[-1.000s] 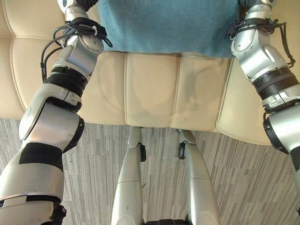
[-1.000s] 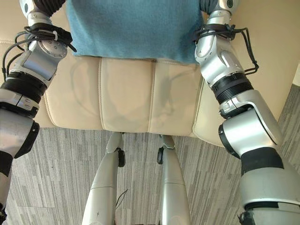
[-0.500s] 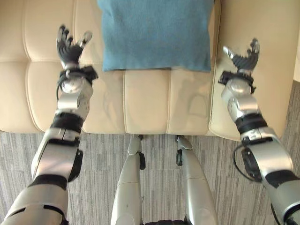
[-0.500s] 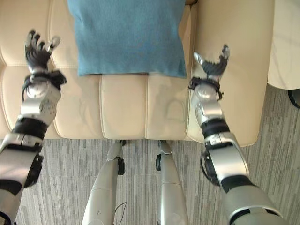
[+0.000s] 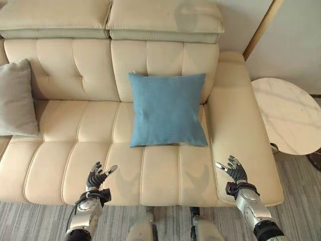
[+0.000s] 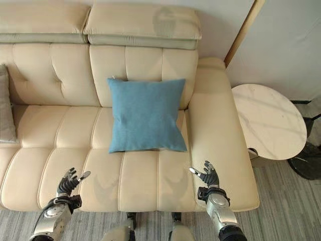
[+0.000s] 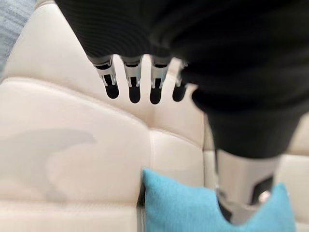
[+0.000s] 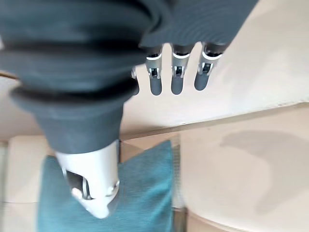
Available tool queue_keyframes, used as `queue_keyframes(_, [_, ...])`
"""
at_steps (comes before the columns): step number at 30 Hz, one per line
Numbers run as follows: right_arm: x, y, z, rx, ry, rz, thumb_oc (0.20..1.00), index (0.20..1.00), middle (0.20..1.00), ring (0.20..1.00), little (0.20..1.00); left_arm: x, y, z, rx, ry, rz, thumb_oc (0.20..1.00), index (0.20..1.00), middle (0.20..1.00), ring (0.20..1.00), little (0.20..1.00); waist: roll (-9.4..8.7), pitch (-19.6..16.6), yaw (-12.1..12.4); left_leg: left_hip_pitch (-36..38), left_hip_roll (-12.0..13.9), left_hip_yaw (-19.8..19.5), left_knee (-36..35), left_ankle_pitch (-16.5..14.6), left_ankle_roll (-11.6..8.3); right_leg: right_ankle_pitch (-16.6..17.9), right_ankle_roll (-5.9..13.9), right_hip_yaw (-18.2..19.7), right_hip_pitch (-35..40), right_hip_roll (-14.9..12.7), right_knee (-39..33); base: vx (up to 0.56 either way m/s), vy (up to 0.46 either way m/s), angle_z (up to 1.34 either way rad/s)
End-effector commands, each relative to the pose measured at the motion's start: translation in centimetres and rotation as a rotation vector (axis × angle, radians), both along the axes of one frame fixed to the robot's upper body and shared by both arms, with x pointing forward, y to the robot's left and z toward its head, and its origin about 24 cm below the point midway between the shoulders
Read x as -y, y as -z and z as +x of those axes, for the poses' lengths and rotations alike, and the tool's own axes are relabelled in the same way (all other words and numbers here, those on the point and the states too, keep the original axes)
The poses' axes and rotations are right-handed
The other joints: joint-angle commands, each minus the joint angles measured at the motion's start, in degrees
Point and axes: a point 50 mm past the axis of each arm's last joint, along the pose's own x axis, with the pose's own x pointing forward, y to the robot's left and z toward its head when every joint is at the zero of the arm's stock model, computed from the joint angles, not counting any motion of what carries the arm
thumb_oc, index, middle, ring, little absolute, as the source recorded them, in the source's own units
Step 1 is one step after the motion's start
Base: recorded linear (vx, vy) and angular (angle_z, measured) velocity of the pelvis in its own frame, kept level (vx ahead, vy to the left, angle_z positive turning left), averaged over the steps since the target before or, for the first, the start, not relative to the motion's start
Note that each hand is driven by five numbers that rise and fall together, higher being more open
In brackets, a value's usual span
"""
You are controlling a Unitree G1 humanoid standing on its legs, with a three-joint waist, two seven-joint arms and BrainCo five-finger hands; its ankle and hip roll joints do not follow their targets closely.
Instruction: Pick up all the scattered cushions and arrange them neatly on the sofa.
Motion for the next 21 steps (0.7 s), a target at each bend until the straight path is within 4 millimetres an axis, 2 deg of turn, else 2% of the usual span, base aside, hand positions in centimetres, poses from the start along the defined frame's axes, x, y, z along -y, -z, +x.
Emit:
queue_keyframes(1, [0.4,-1.7,1.7,0.074,-0.046,-0.046,1.0,1.0,1.0,1.0,1.0,-0.8,-1.8,2.2,0.059,0.059,0.075,1.0,1.0,1.0,1.0,1.0,-0.36,-0.7,-0.1,1.6,1.1,-0.1,1.9,-7.1,-0.63,-5.7,2.96,-2.4,-0.5,-0.9,3.3,0.01,0.063,-0.17])
queue_keyframes(6, [0.4,0.5,-0.4,-0.03,-0.069,-0.045,1.0,1.0,1.0,1.0,1.0,0.4,-0.1,0.7,-0.026,0.133,0.061,1.0,1.0,1.0,1.0,1.0,-0.57,-3.2,-0.2,5.4,0.8,0.6,0.9,-8.2,-0.14,-6.1,3.25,-2.3,2.8,-0.9,2.4,0.01,0.066,-0.14])
queue_keyframes(11, [0.1,2.4,-2.4,-0.13,-0.085,-0.019,1.0,1.0,1.0,1.0,1.0,1.3,0.9,-0.2,-0.094,0.213,0.06,1.0,1.0,1.0,1.0,1.0,-1.13,-4.0,-0.5,7.6,-0.1,0.7,0.7,-9.1,0.6,-6.8,3.48,-2.0,4.7,-1.2,3.1,0.01,0.087,-0.05])
queue_keyframes(15, [-0.4,3.1,-3.0,-0.168,-0.094,-0.009,1.0,1.0,1.0,1.0,1.0,1.7,1.3,-0.4,-0.121,0.26,0.067,1.0,1.0,1.0,1.0,1.0,-1.38,-2.9,-0.9,7.5,-0.6,1.1,0.4,-8.9,1.16,-6.0,3.99,-1.6,3.3,-1.8,5.1,-0.08,0.079,-0.02])
queue_keyframes(17, [-1.2,2.9,-2.4,-0.154,-0.106,-0.011,1.0,1.0,1.0,1.0,1.0,1.5,1.3,-0.4,-0.126,0.25,0.079,1.0,1.0,1.0,1.0,1.0,-1.38,-0.5,-1.2,6.0,-0.3,2.2,0.0,-7.8,1.4,-3.0,4.88,-1.2,-0.8,-1.5,7.2,-0.28,0.019,-0.23])
queue_keyframes(18, [-1.4,2.7,-2.2,-0.145,-0.103,-0.01,1.0,1.0,1.0,1.0,1.0,1.4,1.2,-0.3,-0.125,0.25,0.086,1.0,1.0,1.0,1.0,1.0,-1.11,-0.1,-1.0,5.2,0.0,2.7,0.0,-7.2,1.42,-3.1,4.86,-1.4,-1.6,-1.3,7.5,-0.25,0.013,-0.51])
queue_keyframes(19, [-1.4,2.7,-2.1,-0.14,-0.098,-0.007,1.0,1.0,1.0,1.0,1.0,1.4,1.2,-0.2,-0.124,0.252,0.092,1.0,1.0,1.0,1.0,1.0,-0.85,0.0,-0.9,4.6,0.3,3.2,-0.1,-6.8,1.4,-3.8,4.56,-2.0,-1.7,-1.1,8.3,-0.23,0.034,-0.78])
queue_keyframes(21, [-1.6,2.8,-2.2,-0.138,-0.083,0.01,1.0,1.0,1.0,1.0,1.0,1.4,1.0,0.0,-0.11,0.245,0.082,1.0,1.0,1.0,1.0,1.0,-0.11,0.3,-0.2,3.5,1.2,4.5,0.1,-6.0,1.49,-7.7,3.29,-3.4,-0.4,-0.6,12.0,-0.22,0.042,-0.65])
